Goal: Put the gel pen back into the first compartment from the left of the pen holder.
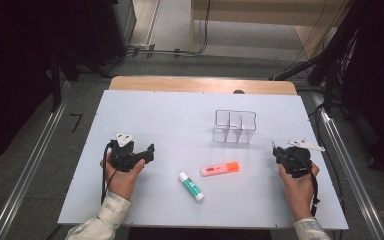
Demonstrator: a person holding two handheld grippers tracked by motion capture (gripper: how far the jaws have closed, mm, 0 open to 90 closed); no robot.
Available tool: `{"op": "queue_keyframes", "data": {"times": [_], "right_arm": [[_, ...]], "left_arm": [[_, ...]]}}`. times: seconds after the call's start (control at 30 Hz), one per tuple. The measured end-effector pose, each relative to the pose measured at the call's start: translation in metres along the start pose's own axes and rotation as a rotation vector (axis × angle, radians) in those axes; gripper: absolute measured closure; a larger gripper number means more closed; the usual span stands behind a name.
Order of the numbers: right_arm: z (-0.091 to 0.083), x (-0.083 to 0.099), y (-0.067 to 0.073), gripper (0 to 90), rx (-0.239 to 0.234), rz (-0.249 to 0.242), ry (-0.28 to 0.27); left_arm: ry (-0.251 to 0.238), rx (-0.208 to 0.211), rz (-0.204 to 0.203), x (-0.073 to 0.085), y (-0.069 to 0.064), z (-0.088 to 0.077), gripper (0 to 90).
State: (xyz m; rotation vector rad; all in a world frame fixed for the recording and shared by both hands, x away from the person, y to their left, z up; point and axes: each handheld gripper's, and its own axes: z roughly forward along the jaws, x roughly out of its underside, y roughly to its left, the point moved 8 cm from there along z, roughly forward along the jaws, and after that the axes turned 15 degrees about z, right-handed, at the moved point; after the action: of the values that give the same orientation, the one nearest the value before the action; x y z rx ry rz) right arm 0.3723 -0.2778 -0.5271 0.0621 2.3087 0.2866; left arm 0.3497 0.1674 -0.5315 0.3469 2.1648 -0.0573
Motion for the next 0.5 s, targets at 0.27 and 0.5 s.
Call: {"op": "queue_keyframes", "data": {"times": [0.27, 0.5], "right_arm": [[-0.0051, -0.0043, 0.0038, 79.3, -0.018, -0.009, -0.019], [-0.0088, -0.0087, 0.0096, 79.3, -0.035, -0.016, -0.028]], "left_arm": [[0.0, -0.001, -0.001, 0.0, 0.0002, 0.0, 17.8], [0.002, -0.002, 0.0, 0.0002, 0.0007, -0.0001, 17.8]]}}
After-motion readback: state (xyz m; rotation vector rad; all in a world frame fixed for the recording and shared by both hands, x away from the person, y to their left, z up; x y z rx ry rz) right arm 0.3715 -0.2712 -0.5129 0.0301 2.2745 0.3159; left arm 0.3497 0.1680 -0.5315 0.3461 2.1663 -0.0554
